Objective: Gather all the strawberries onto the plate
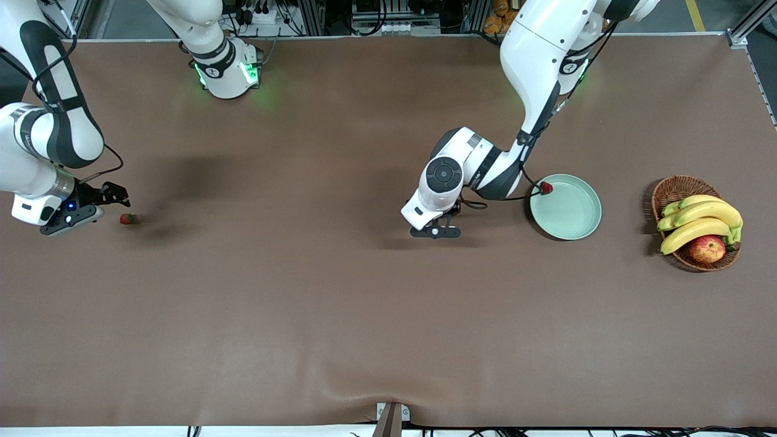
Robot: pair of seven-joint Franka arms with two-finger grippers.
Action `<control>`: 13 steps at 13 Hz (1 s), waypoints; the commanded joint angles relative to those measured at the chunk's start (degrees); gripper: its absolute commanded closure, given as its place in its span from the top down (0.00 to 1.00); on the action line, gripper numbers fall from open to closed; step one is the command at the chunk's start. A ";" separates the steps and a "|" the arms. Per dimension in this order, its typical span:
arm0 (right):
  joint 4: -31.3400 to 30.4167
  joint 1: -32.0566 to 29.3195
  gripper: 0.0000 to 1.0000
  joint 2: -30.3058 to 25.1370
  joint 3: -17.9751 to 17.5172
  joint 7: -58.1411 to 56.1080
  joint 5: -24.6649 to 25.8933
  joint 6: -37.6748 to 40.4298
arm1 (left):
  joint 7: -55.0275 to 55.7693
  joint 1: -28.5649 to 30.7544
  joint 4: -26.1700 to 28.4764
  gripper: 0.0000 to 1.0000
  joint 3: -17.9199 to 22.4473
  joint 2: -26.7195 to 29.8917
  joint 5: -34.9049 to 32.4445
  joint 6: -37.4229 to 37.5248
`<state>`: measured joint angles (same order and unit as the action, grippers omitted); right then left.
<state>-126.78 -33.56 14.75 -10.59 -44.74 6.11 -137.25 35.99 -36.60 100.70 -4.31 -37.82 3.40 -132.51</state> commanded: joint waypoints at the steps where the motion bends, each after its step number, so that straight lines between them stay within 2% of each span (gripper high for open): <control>1: 2.14 -2.29 1.00 4.13 -1.01 0.18 0.74 -0.65 | 1.98 -0.75 0.90 0.42 0.44 0.56 -0.41 0.15; 2: 3.11 -2.73 1.00 5.63 -0.92 0.18 0.74 -0.82 | 2.59 -1.10 0.99 0.33 0.44 0.56 -0.41 0.15; 5: 4.17 -3.53 1.00 8.01 -0.92 0.27 0.65 -1.52 | 3.65 -1.19 0.99 0.32 0.44 0.65 -0.50 0.24; 7: 4.17 -4.32 1.00 8.98 -0.92 2.27 0.74 -1.70 | 3.65 -1.28 0.99 0.13 0.44 0.91 -0.50 0.67; 8: 4.17 -4.49 1.00 9.24 -0.83 2.98 0.65 -1.70 | 3.31 -1.02 0.82 0.09 0.44 1.35 -0.50 1.29; 13: 4.17 -4.59 1.00 11.18 -0.75 3.17 0.65 -4.60 | -3.54 4.16 0.11 0.08 0.80 5.91 -0.77 6.55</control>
<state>-123.47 -36.97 24.69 -10.53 -42.40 6.08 -141.08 35.41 -35.21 100.08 -3.37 -35.62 3.36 -129.16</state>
